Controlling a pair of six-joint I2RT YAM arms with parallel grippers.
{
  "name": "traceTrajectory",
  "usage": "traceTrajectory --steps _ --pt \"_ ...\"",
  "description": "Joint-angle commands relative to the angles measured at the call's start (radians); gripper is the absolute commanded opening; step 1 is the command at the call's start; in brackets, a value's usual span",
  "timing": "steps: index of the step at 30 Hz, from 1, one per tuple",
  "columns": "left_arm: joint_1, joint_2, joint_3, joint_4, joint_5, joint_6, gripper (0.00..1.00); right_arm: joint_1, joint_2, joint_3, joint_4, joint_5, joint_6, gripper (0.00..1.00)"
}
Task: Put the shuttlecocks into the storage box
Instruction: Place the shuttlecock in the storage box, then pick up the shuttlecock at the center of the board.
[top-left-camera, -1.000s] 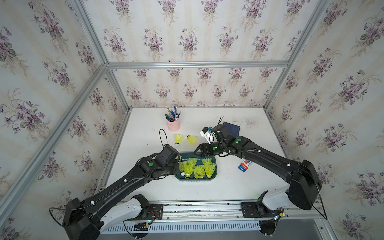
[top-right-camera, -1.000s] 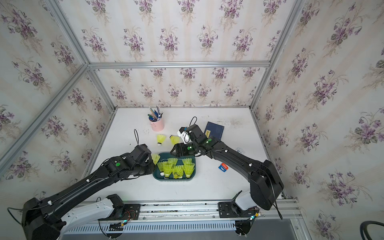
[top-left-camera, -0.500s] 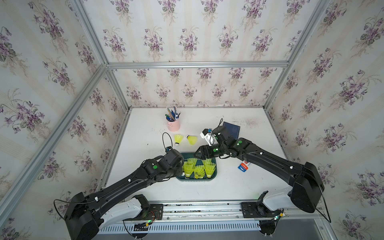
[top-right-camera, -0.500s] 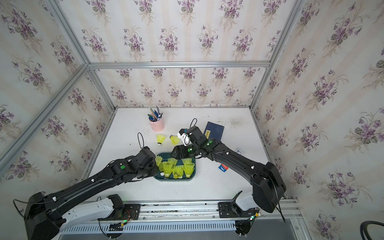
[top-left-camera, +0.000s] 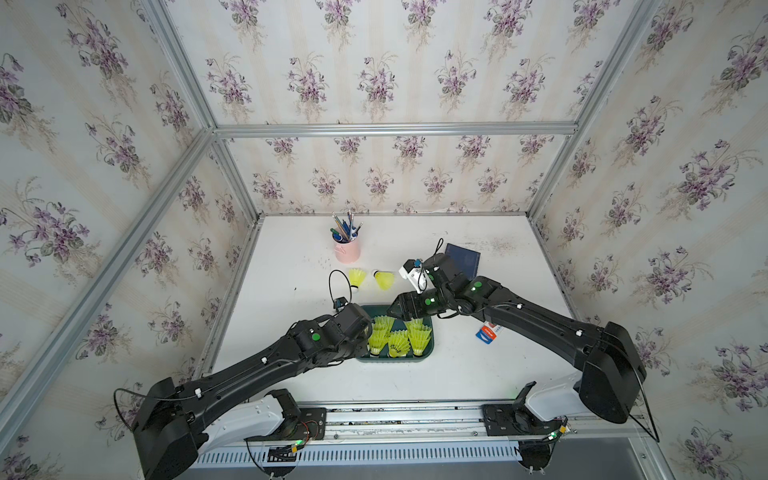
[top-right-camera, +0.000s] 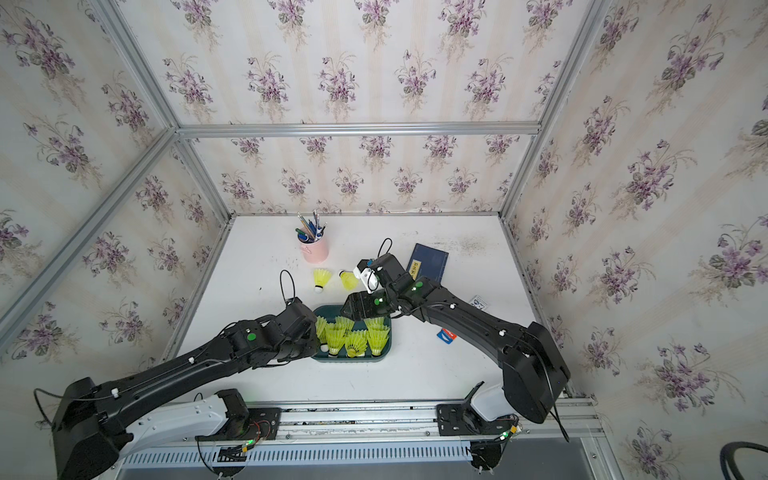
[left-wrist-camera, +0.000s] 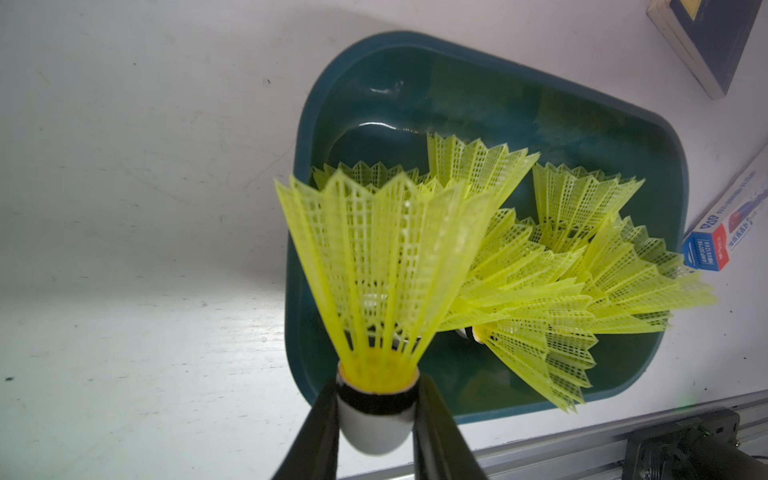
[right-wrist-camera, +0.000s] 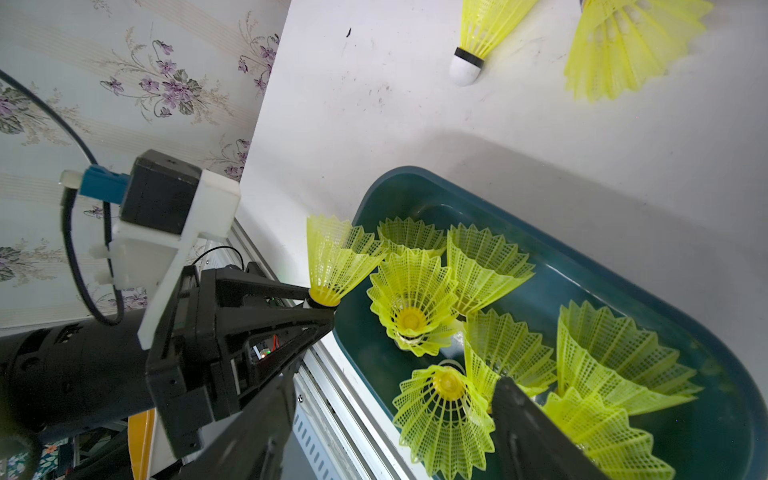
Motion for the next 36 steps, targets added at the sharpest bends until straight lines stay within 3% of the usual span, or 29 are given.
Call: traceTrajectory --steps 1,9,24,30,36 --pt "-0.005 0.002 0.004 -0.021 -0.014 -0.018 0.39 0.001 0.004 0.004 0.019 -0.003 0.009 0.78" --pt "-0.006 -0.024 0.025 -0.083 -0.017 -0.018 0.43 0.001 0.017 0.014 0.024 -0.003 0.007 0.78" --pt "0.01 -0.019 0.128 -0.227 -0.054 -0.004 0.39 0.002 0.037 0.032 0.023 0.003 0.0 0.78" --pt "0.143 -0.002 0.183 -0.202 0.01 0.145 0.39 -0.001 0.069 0.085 0.003 0.052 -0.005 0.77" --pt "0.353 0.094 0.184 -0.035 0.204 0.441 0.45 -0.031 0.137 0.143 0.049 0.087 0.034 0.82"
